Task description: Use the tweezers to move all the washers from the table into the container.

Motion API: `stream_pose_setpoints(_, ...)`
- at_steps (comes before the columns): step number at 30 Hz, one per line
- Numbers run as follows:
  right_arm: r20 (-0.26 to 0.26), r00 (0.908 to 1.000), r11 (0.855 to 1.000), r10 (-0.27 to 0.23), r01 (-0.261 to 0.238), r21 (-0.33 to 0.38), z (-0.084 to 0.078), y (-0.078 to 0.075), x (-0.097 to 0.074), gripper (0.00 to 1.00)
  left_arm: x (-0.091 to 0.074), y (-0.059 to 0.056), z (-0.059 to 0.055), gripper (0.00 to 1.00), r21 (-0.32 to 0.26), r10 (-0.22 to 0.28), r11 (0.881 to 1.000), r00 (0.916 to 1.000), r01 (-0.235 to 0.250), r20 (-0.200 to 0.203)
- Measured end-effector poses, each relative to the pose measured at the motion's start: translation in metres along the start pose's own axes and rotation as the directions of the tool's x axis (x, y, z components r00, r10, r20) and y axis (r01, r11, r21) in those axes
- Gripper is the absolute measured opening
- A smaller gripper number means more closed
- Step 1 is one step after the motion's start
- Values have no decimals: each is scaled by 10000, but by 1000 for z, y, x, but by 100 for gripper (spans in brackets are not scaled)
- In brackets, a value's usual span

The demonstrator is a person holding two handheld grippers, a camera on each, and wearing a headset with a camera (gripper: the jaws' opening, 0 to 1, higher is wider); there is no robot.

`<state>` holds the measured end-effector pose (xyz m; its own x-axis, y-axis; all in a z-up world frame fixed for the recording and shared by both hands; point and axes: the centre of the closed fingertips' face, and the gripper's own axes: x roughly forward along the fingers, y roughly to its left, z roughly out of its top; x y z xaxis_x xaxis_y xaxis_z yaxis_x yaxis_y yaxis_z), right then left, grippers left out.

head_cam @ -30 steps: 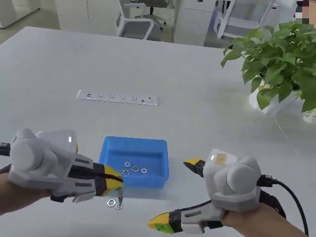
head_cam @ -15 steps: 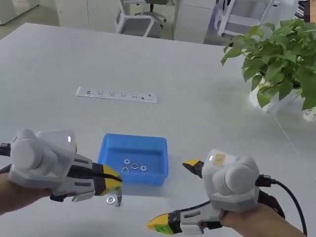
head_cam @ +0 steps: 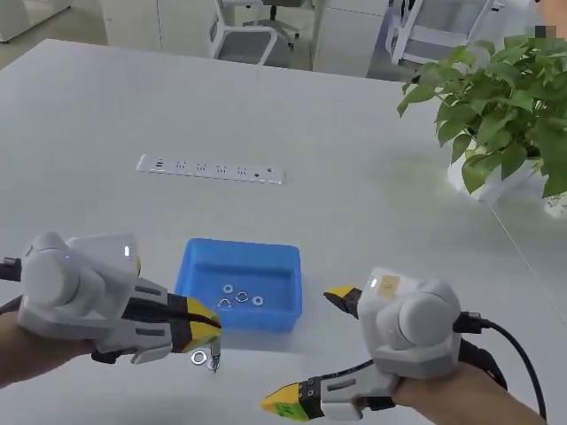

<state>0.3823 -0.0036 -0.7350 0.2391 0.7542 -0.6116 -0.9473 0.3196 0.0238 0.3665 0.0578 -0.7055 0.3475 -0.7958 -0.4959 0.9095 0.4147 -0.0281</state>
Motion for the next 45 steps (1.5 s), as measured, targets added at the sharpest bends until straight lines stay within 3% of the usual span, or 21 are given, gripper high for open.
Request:
stream_pose_setpoints(10,267,9975,9928,658,-628,-1016,10,9,10,84,0,-1,-1,6,192,-87,9998,9999,88,-101)
stream_pose_setpoints(18,-256,9857,9542,1667,-1678,-2478,11,22,26,61,-3,-2,-3,6,274,-128,9995,9996,136,-262)
stream_pose_setpoints(27,-655,9600,9093,2723,-2790,-3088,13,36,47,40,-1,-5,-2,6,314,-234,9992,9992,244,-309)
stream_pose_setpoints(34,-1130,9421,8638,3158,-3348,-3765,12,44,62,31,1,-3,-4,6,346,-323,9988,9990,334,-318)
stream_pose_setpoints(39,-1235,9351,8510,3322,-3536,-3882,14,45,71,27,2,-2,-4,6,349,-359,9987,9987,371,-349)
stream_pose_setpoints(45,-1350,9197,8298,3688,-3912,-3980,15,47,80,20,2,-2,-5,6,378,-465,9981,9982,480,-390)
